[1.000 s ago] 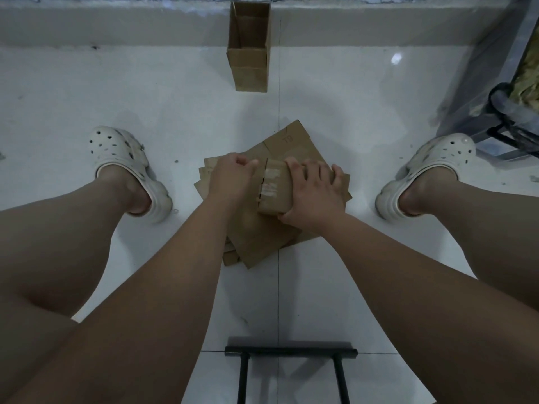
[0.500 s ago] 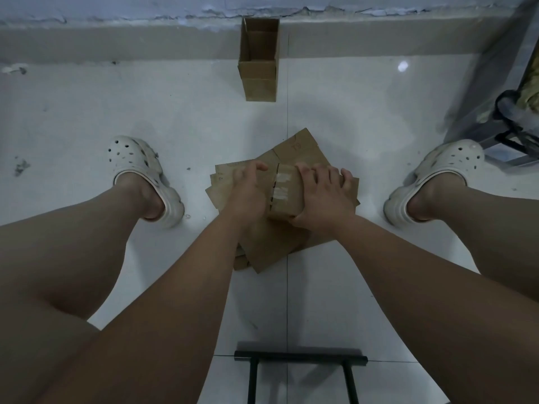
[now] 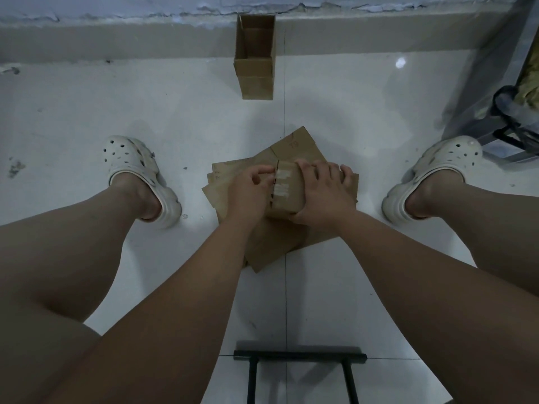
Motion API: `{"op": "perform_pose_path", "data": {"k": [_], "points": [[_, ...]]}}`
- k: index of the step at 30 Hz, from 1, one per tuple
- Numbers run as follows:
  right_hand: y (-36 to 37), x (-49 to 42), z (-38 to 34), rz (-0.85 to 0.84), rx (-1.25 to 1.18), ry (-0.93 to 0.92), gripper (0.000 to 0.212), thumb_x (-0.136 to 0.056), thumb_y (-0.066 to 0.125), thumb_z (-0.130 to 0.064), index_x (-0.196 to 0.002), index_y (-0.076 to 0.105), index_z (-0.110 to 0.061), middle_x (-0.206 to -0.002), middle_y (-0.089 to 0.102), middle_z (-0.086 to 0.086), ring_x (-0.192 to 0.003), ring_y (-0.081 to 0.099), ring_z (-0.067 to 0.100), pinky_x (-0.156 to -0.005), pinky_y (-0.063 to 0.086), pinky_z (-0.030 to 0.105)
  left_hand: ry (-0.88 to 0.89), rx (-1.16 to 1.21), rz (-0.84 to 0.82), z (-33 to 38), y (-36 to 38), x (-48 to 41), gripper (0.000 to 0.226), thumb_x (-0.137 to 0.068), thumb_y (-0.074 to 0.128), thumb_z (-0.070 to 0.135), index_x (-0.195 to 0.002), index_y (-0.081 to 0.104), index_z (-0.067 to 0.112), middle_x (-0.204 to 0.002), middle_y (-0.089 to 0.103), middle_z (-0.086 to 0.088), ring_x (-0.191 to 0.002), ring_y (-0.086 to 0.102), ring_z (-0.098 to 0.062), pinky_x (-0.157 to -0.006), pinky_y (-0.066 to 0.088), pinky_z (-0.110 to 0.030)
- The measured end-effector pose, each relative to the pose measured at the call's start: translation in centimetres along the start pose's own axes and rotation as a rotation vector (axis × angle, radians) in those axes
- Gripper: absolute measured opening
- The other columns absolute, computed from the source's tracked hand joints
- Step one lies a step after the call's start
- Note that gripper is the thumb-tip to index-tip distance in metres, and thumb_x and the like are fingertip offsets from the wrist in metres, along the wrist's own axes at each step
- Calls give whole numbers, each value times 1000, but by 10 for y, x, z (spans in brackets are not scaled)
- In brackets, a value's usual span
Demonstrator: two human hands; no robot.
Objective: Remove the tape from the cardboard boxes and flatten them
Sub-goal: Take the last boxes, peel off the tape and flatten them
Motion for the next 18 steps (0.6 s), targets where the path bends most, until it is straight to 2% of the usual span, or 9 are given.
{"op": "perform_pose_path", "data": {"k": [2,6,11,13,15,18], "points": [[-1,-1,3,0,-7,0,108,-60,69,-66,-145,13,-31,-141,31,9,-135,24,31,-115,4,52,-1,12,37,1,2,-2,11,-92,59,17,-95,67,24,-88,56,7,-80,53,-7,-62,41,-14],[-4,-1,7,6,-23,0,106,-61,70,-64,-144,13,-32,-141,31,8,-134,25,30,-114,6,51,103,-97,125,9,5,-5,11,-91,59,18,-83,65,22,-88,59,6,-77,53,-5,-58,36,-6],[-5,0,10,19,-23,-6,105,-61,71,-62,-145,16,-30,-141,32,7,-133,26,29,-114,7,49,295,-316,167,20,10,-7,14,-94,51,15,-81,56,19,-91,45,5,-76,42,-7,-58,30,-10],[-6,-1,10,23,-28,-5,105,-61,71,-63,-145,16,-30,-141,32,7,-133,26,30,-114,6,49,253,-320,156,19,14,-10,18,-95,48,12,-79,50,19,-87,48,5,-74,42,-8,-57,31,-11],[-6,-2,10,25,-33,-6,105,-61,70,-64,-145,17,-30,-141,33,8,-133,26,30,-114,6,49,134,-230,169,14,16,-10,21,-97,44,13,-78,47,22,-78,49,10,-68,43,-4,-54,32,-10],[-6,-2,7,55,-29,-7,104,-61,70,-66,-145,21,-29,-139,36,8,-132,29,29,-113,7,49,-85,-60,231,4,21,-7,13,-100,41,17,-91,50,19,-75,46,14,-65,42,1,-50,28,-12]]}}
Point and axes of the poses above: each hand's wrist, its own x-axis away from the middle knuckle, its own y-axis out of the palm, z = x × y, the point moved 6 cm from there along -x, towards the middle knuckle
